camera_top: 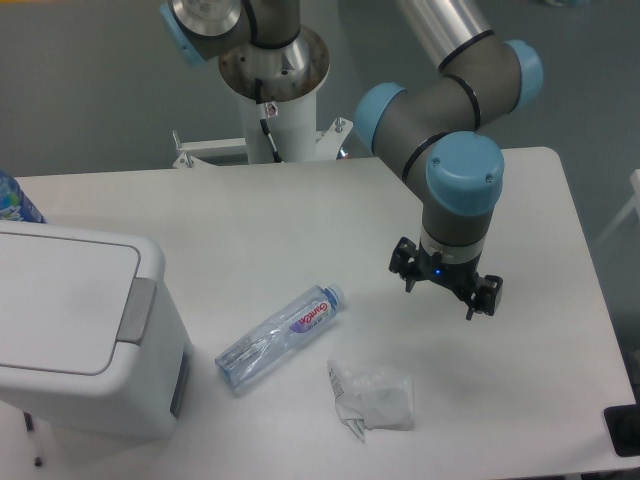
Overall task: Open the trash can
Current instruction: 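Raise the open gripper and swing it toward the white trash bin, then move the open gripper over the lid edge of the white trash bin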
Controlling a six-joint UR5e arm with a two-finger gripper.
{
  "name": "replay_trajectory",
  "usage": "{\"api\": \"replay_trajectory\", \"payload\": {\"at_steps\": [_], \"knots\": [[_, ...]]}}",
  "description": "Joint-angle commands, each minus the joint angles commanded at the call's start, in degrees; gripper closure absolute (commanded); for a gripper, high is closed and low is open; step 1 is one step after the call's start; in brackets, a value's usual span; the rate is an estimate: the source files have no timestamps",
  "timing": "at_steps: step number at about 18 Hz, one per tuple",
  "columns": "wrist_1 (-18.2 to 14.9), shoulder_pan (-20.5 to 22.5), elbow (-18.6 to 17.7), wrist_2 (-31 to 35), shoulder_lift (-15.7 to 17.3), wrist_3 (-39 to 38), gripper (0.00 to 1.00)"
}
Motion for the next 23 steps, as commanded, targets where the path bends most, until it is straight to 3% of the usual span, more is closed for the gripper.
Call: {"api": "replay_trajectory", "payload": {"at_steps": [9,13,23], "knots": [[-0.62,-0.09,2.02,-1.76,0.09,-0.61,0.0],[-0.7,-2.37,5.35,-2.19,0.0,-9.99,0.0],[-0.7,-8.87,9.67,-6.85,1.84,-32.59,0.0]]}}
